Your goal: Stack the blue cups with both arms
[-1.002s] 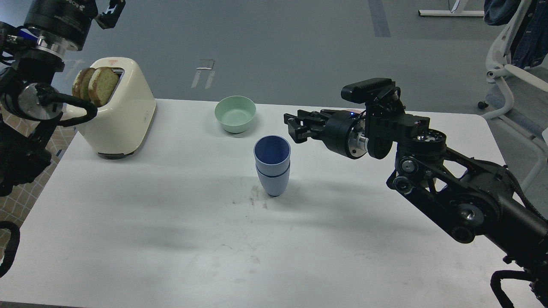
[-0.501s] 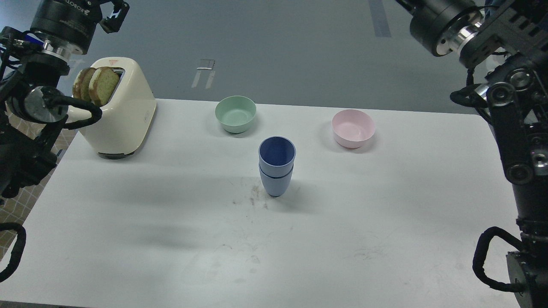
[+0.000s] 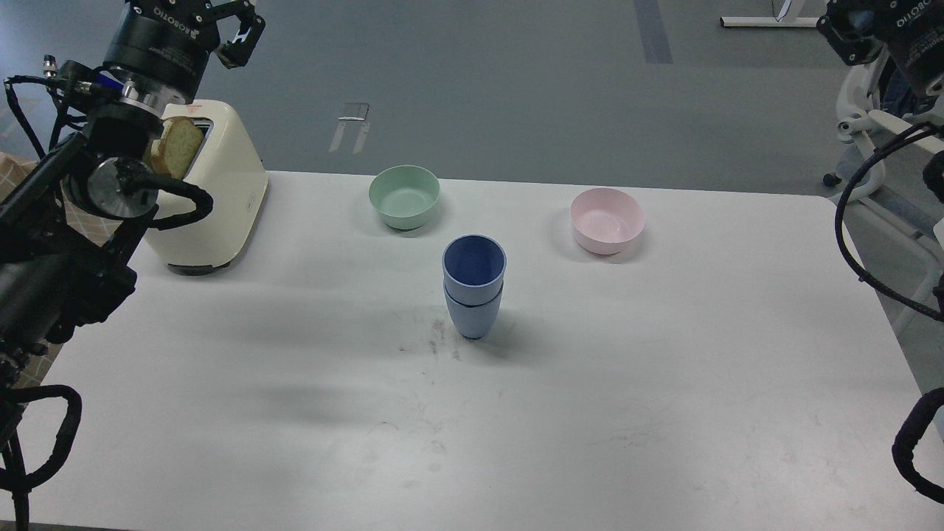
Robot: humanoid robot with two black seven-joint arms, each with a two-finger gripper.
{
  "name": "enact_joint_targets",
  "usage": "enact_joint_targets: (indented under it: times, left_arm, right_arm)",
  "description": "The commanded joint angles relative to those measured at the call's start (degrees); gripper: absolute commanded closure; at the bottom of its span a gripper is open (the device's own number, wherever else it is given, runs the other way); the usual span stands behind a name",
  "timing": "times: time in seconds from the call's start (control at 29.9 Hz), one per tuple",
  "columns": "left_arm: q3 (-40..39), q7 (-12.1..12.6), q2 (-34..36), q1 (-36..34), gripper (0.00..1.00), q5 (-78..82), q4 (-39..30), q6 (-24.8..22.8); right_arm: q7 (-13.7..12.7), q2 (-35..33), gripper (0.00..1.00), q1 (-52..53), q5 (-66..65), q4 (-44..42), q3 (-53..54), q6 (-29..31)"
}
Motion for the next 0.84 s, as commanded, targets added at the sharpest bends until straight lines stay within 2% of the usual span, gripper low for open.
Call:
enact_joint_targets:
  times: [0.0, 0.13, 0.27, 0.47, 0.7, 0.8]
  left_arm:
    - [-0.38, -0.08, -0.12, -0.05, 0.02, -0.52, -0.02, -0.21]
    - [-0.29, -0.08, -0.03, 0.04, 0.02, -0.53, -0.02, -0.21]
    - [-0.38, -0.25, -0.38, 0.39, 0.02, -0.97, 0.15, -0.21]
    - [-0.38, -0.08, -2.66, 0.48, 0.02, -0.97, 0.15, -0.12]
    - [-0.29, -0.17, -3.46, 0.74, 0.02, -1.05, -0.02, 0.58]
    - [-0.64, -0.17, -3.28, 0.74, 0.02, -1.93, -0.02, 0.58]
  right_arm:
    - [-0.53, 0.30, 0.00, -0.34, 7.46, -4.02, 0.01, 0.01]
    - [-0.53, 0.65, 0.00, 0.54, 7.90, -11.56, -0.42, 0.01]
    - [0.00, 1.26, 0.00, 1.77, 8.26, -14.58, -0.08, 0.01]
    - [0.35, 1.26, 0.00, 1.69, 11.25, -12.30, 0.28, 0.01]
    - [0.35, 1.35, 0.00, -0.60, 11.34, -4.13, 0.45, 0.01]
    - [0.35, 2.31, 0.00, -0.51, 11.34, -4.03, 0.63, 0.01]
